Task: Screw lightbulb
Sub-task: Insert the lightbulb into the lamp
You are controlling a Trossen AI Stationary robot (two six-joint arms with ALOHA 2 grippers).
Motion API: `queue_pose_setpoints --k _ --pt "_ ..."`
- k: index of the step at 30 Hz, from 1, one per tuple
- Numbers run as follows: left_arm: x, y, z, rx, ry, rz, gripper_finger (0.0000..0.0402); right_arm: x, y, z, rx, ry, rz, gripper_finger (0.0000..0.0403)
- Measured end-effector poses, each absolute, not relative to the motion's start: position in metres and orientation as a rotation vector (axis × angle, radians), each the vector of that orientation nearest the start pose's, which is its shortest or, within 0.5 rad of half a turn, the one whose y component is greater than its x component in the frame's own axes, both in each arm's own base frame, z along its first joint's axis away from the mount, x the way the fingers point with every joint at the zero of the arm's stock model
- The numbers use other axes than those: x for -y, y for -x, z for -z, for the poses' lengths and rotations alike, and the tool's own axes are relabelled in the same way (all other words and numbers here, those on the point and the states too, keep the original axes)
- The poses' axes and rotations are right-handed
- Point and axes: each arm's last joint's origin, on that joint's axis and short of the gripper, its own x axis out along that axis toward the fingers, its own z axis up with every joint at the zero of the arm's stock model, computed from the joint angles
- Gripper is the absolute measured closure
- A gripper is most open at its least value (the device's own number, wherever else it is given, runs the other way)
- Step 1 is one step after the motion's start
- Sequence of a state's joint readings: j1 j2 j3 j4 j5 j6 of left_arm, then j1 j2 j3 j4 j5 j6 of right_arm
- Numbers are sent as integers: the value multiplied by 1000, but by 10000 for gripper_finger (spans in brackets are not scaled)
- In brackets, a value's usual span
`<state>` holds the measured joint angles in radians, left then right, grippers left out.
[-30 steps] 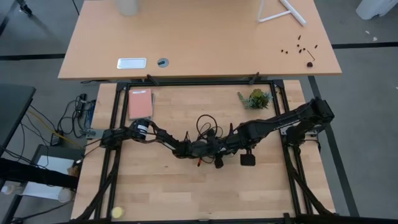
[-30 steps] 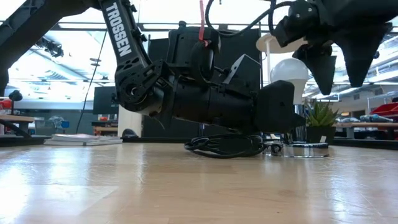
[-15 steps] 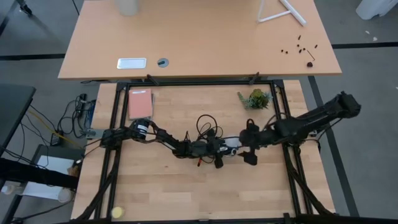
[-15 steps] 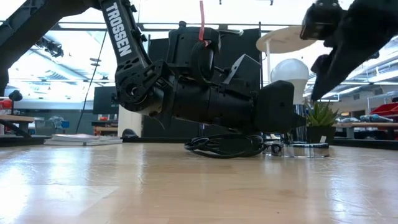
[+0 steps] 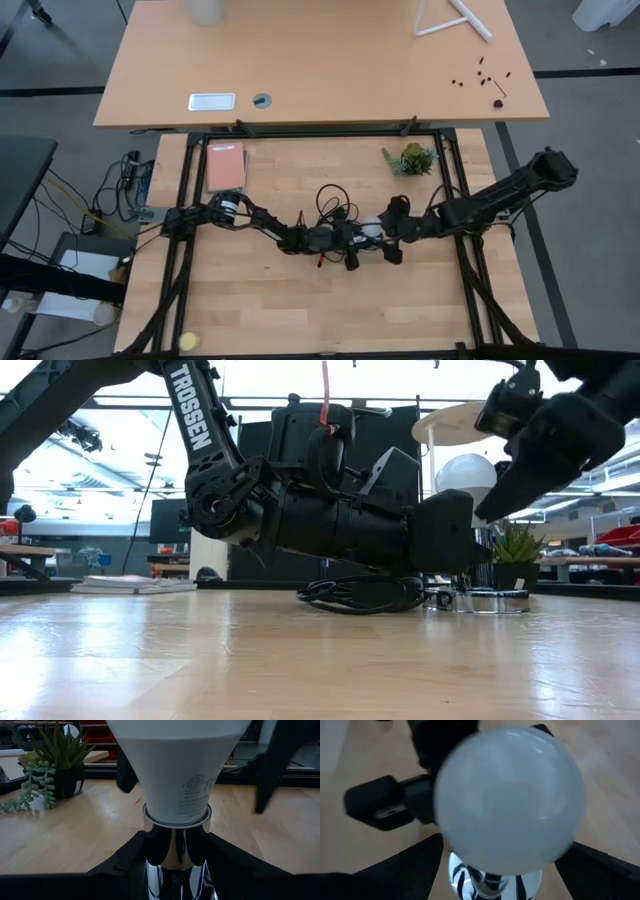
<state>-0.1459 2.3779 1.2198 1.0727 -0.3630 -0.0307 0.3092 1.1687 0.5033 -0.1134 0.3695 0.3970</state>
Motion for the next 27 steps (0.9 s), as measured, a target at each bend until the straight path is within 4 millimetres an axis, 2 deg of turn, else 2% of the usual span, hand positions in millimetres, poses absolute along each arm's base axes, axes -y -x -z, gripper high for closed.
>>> queue_pose_setpoints --k 8,14,20,24,27 --pt "56 -455 -77 -81 12 -234 223 -72 -204 -186 -761 -152 150 30" --pt "57 -455 -77 -85 16 -238 223 -94 -199 -195 -786 -228 45 30" --pt "55 -455 -77 -86 11 -252 223 -80 -197 -192 -773 -99 271 30" --pt "55 -455 -77 -86 10 -251 223 -69 -204 -194 -759 -98 279 30" --pt "55 -455 -77 -86 10 -250 223 -67 -208 -195 -766 -155 210 30"
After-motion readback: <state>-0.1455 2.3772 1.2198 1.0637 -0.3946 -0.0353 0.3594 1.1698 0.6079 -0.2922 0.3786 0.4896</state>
